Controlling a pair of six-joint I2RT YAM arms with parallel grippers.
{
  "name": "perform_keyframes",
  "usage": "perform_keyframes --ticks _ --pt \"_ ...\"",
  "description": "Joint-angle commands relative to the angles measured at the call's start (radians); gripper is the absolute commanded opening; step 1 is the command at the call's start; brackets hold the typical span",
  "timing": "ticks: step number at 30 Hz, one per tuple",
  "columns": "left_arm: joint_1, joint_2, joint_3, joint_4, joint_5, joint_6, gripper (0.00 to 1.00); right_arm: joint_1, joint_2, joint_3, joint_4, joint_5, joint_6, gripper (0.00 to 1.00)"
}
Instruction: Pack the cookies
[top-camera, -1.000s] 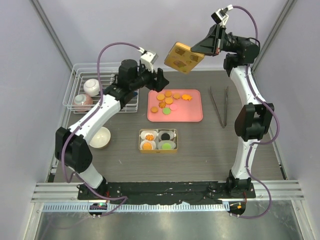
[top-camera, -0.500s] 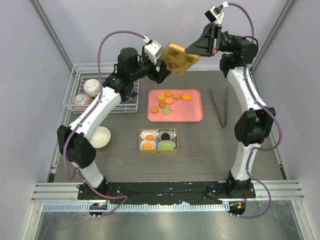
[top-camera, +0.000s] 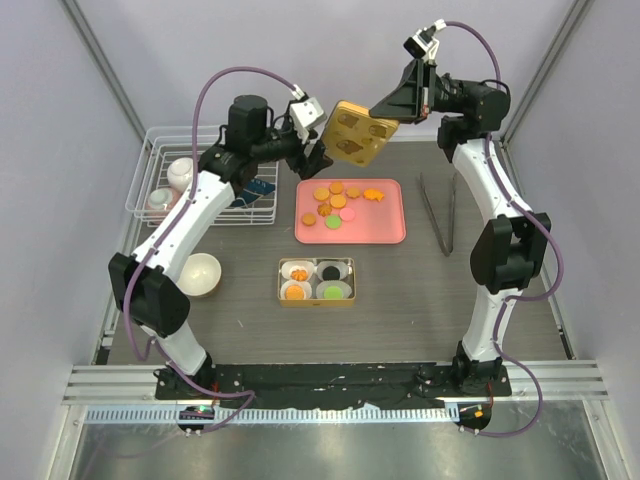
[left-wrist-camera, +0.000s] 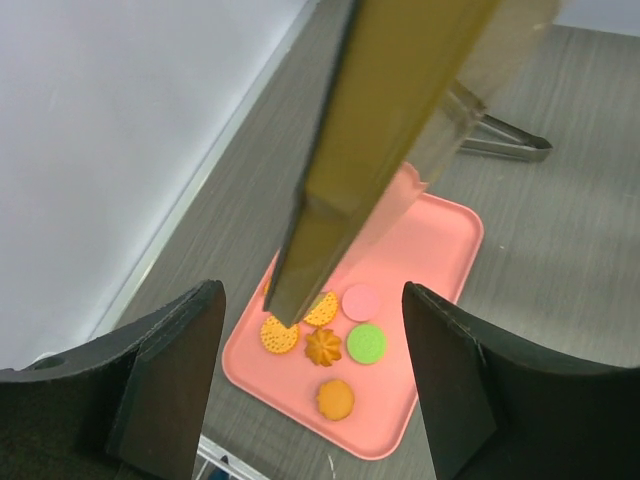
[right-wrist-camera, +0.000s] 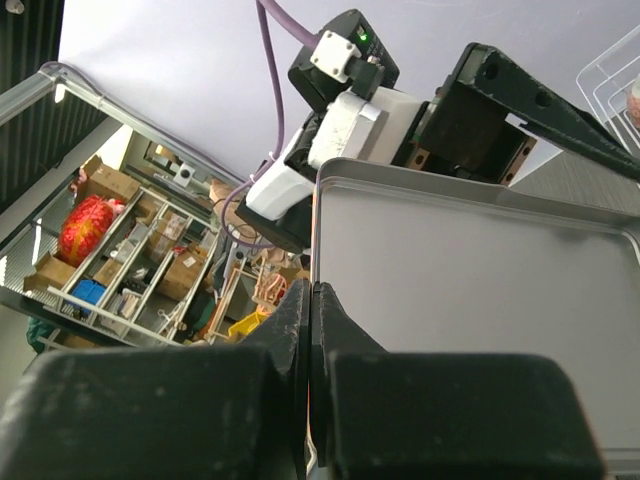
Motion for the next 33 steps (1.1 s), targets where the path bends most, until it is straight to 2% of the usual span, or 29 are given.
perform_keyframes --ticks 1,5,10,18,24,28,32,33 --pt "0.002 -0.041 0.070 -0.068 0.157 0.062 0.75 0.002 -0.052 -0.015 0.107 0.000 0.048 0.01" --pt "0.002 -0.026 0.093 -0.081 0.248 0.047 0.73 0.002 -0.032 -0.020 0.173 -0.002 0.104 0.01" --pt "0.003 -0.022 0.105 -0.074 0.259 0.033 0.69 0.005 -0.021 -0.039 0.255 0.001 0.170 0.01" --pt "0.000 0.014 0.124 -0.007 0.298 -0.048 0.60 0.028 -0.015 -0.066 0.282 0.009 0.184 0.01" --pt "-0.004 0.040 0.144 0.016 0.349 -0.097 0.42 0.040 -0.018 -0.075 0.292 0.007 0.186 0.01" --pt "-0.006 0.038 0.136 0.011 0.369 -0.108 0.22 0.042 -0.015 -0.078 0.311 0.004 0.196 0.01" --pt "-0.006 0.029 0.131 -0.027 0.374 -0.076 0.10 0.043 -0.015 -0.078 0.345 -0.009 0.221 0.01" --pt "-0.006 0.025 0.130 -0.042 0.377 -0.071 0.09 0.043 -0.015 -0.078 0.353 -0.014 0.224 0.06"
